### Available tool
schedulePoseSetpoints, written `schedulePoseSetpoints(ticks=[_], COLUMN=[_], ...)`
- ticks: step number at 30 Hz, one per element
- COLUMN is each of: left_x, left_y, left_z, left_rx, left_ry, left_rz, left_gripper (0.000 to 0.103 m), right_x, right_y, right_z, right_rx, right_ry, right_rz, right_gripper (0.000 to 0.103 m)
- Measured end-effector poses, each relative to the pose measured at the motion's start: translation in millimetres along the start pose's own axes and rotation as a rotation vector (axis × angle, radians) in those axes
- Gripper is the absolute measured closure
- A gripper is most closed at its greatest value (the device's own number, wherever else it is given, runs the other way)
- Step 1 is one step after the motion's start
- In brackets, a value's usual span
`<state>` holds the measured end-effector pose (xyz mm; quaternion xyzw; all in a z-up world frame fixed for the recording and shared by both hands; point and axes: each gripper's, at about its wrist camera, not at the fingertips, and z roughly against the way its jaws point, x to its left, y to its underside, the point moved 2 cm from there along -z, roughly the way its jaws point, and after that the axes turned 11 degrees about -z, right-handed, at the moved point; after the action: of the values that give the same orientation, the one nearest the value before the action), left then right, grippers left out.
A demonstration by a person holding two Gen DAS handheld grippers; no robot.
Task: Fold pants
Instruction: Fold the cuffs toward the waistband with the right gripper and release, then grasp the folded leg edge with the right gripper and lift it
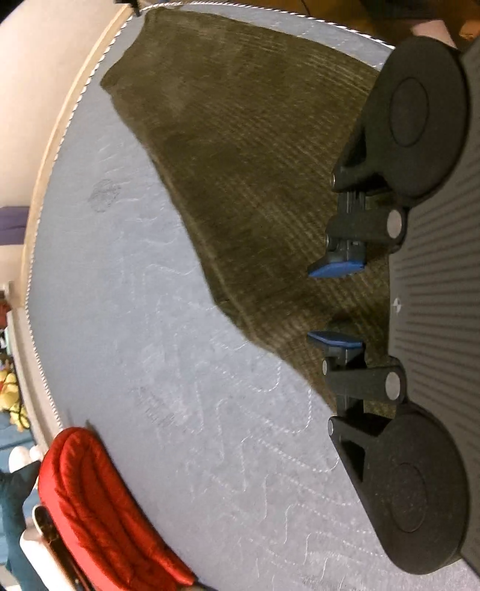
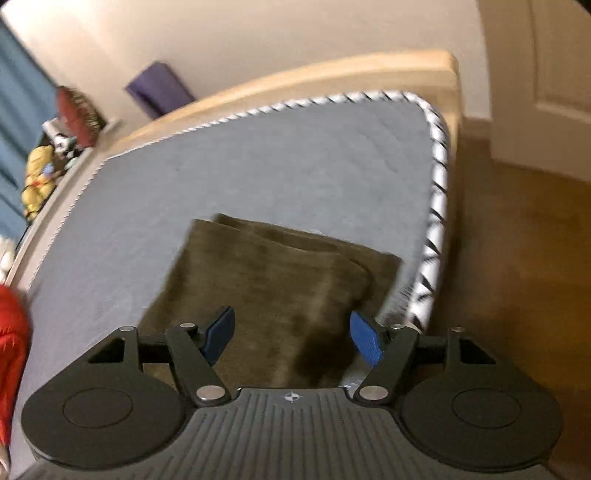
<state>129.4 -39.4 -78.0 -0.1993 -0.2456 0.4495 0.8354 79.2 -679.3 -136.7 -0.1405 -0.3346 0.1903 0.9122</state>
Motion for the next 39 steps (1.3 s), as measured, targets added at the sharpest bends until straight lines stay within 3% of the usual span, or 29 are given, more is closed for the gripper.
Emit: schedulePoseSetpoints(ticks=[4, 8, 11, 16, 19, 22, 24, 30, 35, 39], left_x=[2, 0, 0, 0, -2, -2, -1, 9, 25, 39], left_y=[-4, -5, -4, -4, -3, -1, 1, 5, 13, 22], left_z=[2, 5, 7, 9, 9, 8, 8, 11, 16, 21], left_rx=[-0.008, -0.014, -0.026, -0.037, -0.037, -0.032, -0.028, -0.035, -0.038, -0.039], left_ry=[-0.012, -0.012, -0.016, -0.018, -0.018, -0.023, -0.027, -0.04, -0.051, -0.067], left_rz=[0.001, -0.007, -0.008, -0.014, -0.022, -0.023, -0.019, 0.011, 0.062, 0.101], left_gripper=[0.067, 0.067, 0.066, 0.065, 0.065, 0.065, 0.065, 0.065, 0.065, 0.065], right_x=[-20, -22, -28, -35, -35, -15, 6, 100, 172, 197], right_y=[0, -1, 1, 2, 4, 9, 15, 69, 167, 272], right_z=[-9, -22, -31, -32, -26, -5, 13, 81, 126, 150], right_rx=[0.047, 0.073, 0.077, 0.036, 0.008, -0.066, -0.124, -0.302, -0.358, -0.324], right_ry=[0.002, -0.026, -0.041, -0.033, -0.047, -0.079, -0.116, -0.273, -0.46, -0.623], right_rz=[-0.112, -0.135, -0.161, -0.193, -0.226, -0.177, -0.102, 0.306, 0.718, 1.054], right_gripper=[0.032, 0.033, 0.039, 0.081, 0.087, 0.089, 0.089, 0.09, 0.09, 0.09])
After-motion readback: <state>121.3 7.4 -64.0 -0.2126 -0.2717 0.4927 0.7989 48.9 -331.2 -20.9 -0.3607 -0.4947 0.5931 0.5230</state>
